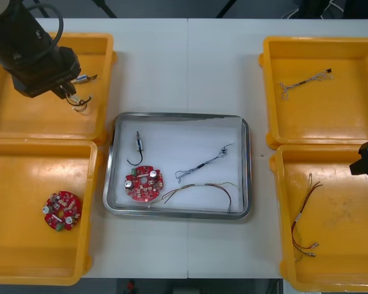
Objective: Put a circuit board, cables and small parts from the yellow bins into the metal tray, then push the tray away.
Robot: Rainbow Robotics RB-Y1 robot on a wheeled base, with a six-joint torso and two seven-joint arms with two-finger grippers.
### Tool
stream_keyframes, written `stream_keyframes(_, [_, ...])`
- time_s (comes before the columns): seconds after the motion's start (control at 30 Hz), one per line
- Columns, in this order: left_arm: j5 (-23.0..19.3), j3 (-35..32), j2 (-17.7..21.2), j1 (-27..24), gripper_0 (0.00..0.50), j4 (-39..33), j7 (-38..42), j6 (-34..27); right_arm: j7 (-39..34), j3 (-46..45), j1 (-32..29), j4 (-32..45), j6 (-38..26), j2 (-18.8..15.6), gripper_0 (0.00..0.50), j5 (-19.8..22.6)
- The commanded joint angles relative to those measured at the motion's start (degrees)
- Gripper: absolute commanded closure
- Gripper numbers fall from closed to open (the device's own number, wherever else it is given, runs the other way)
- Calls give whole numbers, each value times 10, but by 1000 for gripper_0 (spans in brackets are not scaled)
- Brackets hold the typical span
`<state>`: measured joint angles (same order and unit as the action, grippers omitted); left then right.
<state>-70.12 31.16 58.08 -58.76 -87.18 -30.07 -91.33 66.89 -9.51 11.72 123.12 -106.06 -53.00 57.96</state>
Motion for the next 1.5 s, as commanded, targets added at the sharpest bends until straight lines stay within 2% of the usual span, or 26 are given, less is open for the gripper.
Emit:
stream_keyframes(0.03, [-18, -21, 25, -31, 500, -36, 9, 1, -12, -16, -6, 15, 3, 4, 0, -4])
stream_keyframes(0.2, [-30, -21, -4, -31, 500, -49, 20, 1, -12, -16, -6, 15, 3, 4, 0, -4])
stream_keyframes(0.4, [-5, -21, -44, -21, 500, -70, 49, 1, -12, -16, -6, 15, 3, 4, 0, -4])
stream_keyframes(0.67, [98, -21, -110, 22, 500, -141, 146, 1, -12, -16, -6, 15, 3, 4, 0, -4])
stream_keyframes(1.0, [209, -21, -161, 103, 500, -220, 173, 0, -12, -16, -6, 15, 3, 4, 0, -4])
stream_keyframes(1.07, [243, -22, -177, 124, 500, -236, 176, 0, -12, -16, -6, 15, 3, 4, 0, -4])
stream_keyframes(1.33, [323, -19, -242, 153, 500, -244, 176, -38, -12, -16, -6, 15, 3, 4, 0, -4])
stream_keyframes(1.5, [387, 13, -274, 155, 500, -237, 179, -53, -12, -16, -6, 15, 3, 4, 0, -4])
